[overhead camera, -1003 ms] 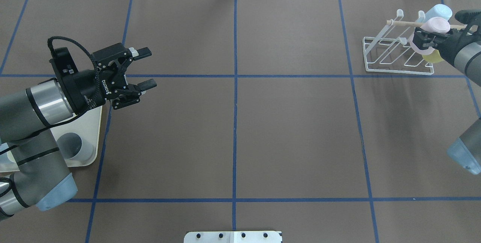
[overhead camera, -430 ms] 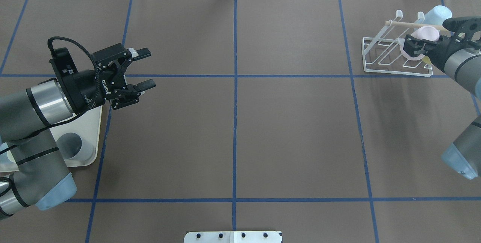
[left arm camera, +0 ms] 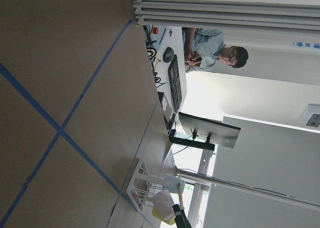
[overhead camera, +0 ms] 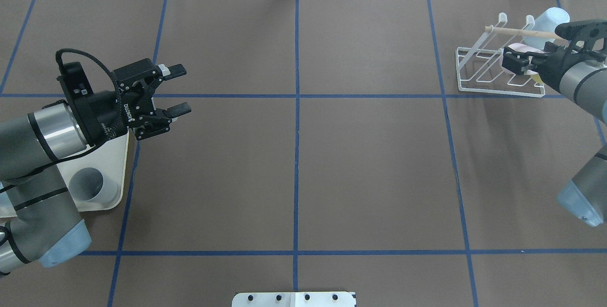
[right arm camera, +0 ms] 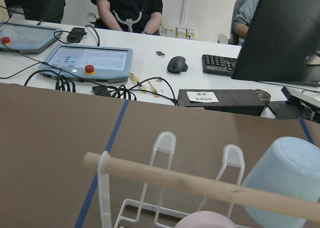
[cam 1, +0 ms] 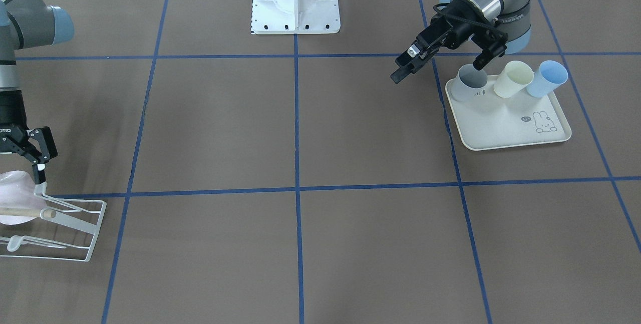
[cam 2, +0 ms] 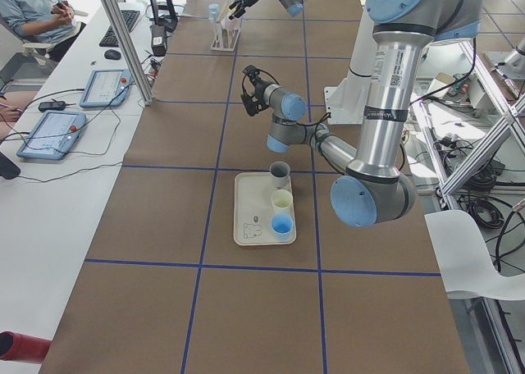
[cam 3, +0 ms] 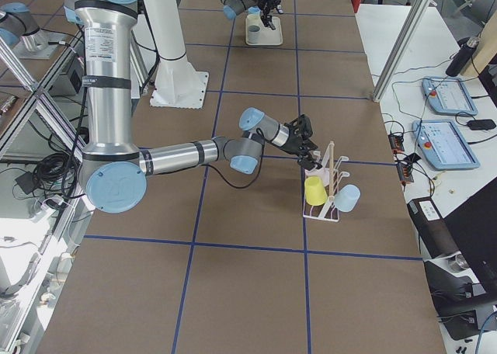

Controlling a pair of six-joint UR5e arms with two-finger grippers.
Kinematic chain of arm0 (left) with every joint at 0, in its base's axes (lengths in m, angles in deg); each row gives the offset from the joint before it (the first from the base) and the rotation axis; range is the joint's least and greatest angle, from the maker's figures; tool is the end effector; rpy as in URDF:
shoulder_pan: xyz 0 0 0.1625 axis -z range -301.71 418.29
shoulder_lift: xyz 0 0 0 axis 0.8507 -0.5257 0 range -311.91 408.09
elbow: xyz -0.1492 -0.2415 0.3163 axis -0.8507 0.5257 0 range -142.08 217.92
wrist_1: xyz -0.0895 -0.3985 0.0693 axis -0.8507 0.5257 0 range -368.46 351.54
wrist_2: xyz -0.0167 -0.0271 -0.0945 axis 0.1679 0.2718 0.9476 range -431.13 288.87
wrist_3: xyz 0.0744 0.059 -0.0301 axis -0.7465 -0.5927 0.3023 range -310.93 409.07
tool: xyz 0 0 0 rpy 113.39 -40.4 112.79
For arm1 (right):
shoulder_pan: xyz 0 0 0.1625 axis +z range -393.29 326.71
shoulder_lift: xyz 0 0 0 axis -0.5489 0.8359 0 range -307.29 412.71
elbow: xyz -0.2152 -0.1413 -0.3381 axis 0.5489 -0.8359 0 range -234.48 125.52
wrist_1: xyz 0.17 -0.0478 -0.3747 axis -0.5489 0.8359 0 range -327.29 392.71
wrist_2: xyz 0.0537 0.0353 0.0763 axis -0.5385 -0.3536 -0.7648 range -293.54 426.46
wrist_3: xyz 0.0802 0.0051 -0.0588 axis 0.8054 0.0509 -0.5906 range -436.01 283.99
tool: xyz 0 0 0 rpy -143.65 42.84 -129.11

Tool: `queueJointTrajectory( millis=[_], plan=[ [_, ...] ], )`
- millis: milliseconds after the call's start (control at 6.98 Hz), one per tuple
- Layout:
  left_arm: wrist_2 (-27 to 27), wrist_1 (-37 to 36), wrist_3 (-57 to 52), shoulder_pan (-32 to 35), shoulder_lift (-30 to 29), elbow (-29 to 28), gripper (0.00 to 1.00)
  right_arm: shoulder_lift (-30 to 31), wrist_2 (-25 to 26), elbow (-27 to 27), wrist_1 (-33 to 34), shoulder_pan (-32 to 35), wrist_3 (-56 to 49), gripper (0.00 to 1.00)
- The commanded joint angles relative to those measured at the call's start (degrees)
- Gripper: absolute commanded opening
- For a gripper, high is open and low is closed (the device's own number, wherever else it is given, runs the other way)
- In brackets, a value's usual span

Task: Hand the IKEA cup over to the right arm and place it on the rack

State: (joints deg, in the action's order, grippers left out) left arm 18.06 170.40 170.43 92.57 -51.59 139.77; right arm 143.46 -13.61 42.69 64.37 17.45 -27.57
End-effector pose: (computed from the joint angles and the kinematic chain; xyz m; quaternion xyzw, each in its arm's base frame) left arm 0.3330 -0.3903 0.3093 0.0249 0.8207 -0.3143 0.4765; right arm -0.2098 -0.4943 0.4952 0.4354 -0.3168 0.1135 0.8350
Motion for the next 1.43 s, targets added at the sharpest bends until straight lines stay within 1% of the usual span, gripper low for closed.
queueJointTrajectory(
  millis=[0,143,286,430,573,716,859,1003,1289],
  plan=[
    [2.38,-4.28,-4.80,0.34,1.75,2.02,1.00,-0.14,-12.23,3.71,2.76,5.99,-0.10,1.00],
    [7.18,-8.74,-9.87,3.57,4.03,4.47,1.00,-0.49,-20.31,7.38,7.31,10.12,-0.10,1.00],
    [13.76,-14.88,-15.31,8.56,6.23,6.75,1.00,-1.10,-25.52,9.51,9.27,11.90,0.77,1.00],
    [20.52,-19.81,-23.46,14.52,9.29,8.43,1.00,-1.37,-28.71,10.31,9.20,12.36,1.91,1.00],
    [25.81,-22.30,-33.11,19.37,14.37,10.10,1.00,-2.59,-32.74,10.76,8.94,12.36,6.53,1.00],
    [29.35,-22.93,-42.86,23.25,19.64,10.46,1.00,-4.00,-36.52,11.37,8.85,12.36,9.89,1.00],
    [31.73,-22.94,-51.32,25.72,24.48,10.38,1.00,-5.84,-38.04,11.46,8.68,12.36,14.62,1.00],
    [32.62,-23.11,-59.23,26.79,28.88,10.21,1.00,-7.94,-39.36,11.38,8.68,12.19,19.97,1.00],
    [32.55,-28.53,-73.47,28.98,33.74,10.12,1.00,-11.03,-40.08,10.76,8.50,11.23,25.11,1.00]
  ],
)
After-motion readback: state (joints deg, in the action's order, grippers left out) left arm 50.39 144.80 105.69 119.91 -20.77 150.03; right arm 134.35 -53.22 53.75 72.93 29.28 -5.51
